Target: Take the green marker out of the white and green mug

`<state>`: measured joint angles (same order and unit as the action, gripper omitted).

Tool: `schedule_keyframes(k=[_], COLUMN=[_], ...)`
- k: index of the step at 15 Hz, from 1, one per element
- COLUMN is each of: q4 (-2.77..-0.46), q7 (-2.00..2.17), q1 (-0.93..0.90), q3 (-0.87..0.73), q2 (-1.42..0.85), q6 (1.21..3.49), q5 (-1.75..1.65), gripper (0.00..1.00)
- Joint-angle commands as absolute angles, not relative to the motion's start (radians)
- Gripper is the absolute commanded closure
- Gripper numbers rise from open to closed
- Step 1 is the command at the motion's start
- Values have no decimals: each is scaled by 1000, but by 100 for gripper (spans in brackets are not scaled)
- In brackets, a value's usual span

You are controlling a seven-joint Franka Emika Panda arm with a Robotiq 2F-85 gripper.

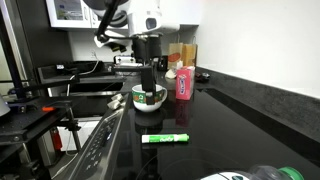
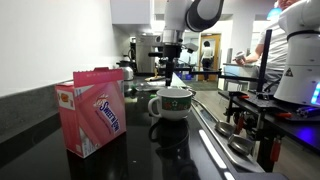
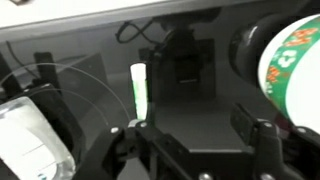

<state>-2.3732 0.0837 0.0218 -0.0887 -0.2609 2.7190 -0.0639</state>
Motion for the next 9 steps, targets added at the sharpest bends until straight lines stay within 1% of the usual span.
schedule_keyframes(k=[1,3,6,9], q4=[-2336,-2318,-2315,-2341], q7=[-62,-86,-103,-109], q1=[71,57,43,27], q3=[-23,-33,-36,-28], q2=[-128,-54,33,95], q6=[2443,2341,2247,2228], q5=[68,59,38,41], gripper=[0,0,0,0])
